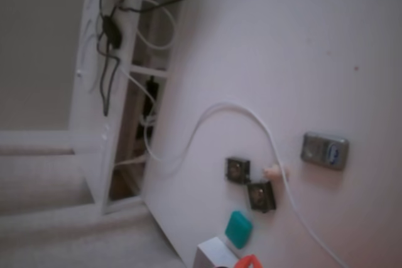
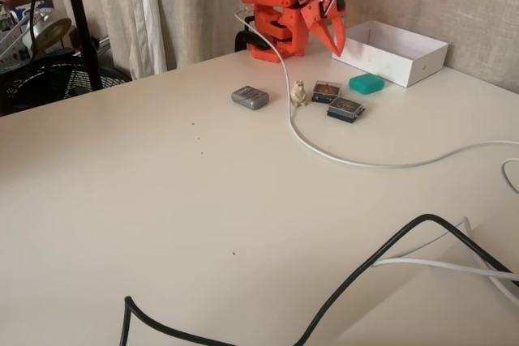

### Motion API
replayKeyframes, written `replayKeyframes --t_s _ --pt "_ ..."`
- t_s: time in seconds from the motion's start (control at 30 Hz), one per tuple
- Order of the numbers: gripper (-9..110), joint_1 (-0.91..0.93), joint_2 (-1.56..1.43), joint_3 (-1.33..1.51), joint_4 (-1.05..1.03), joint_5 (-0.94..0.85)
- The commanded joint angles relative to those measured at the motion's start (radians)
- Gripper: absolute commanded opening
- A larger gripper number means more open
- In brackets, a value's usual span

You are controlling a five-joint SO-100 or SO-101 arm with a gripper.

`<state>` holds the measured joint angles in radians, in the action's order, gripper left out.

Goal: Grasp the green cube and put it in the bin.

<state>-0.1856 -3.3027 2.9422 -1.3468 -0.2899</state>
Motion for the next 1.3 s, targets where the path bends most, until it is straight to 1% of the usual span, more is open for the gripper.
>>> replayKeyframes --t_s 0.0,0.17,0.2,0.23,0.33,0.43,0.47,0.57,0.63,0.73,0.87,1.0,1.1,1.27 --pt "-8 -0.003 -0.008 0.002 0.012 -0.005" --pt "-8 -0.009 -0.008 0.002 0.012 -0.009" --pt "-6 -0.014 -0.006 0.002 0.014 -0.014" --pt "-4 -0.018 0.023 -0.011 0.035 -0.014" --pt "-3 -0.066 0.153 -0.104 0.13 -0.012" --pt "4 -0.101 0.308 -0.229 0.212 -0.012" --pt "8 -0.109 0.36 -0.278 0.23 -0.008" --pt "16 -0.137 0.535 -0.453 0.249 0.015" --pt "21 -0.155 0.675 -0.615 0.201 0.06" --pt "27 -0.193 0.907 -0.927 0.066 0.149" --pt "28 -0.238 1.184 -1.365 -0.124 0.238" --pt "28 -0.25 1.394 -1.69 -0.307 0.276" --pt "28 -0.245 1.519 -1.789 -0.414 0.308" --pt "27 -0.201 1.641 -1.744 -0.44 0.4"
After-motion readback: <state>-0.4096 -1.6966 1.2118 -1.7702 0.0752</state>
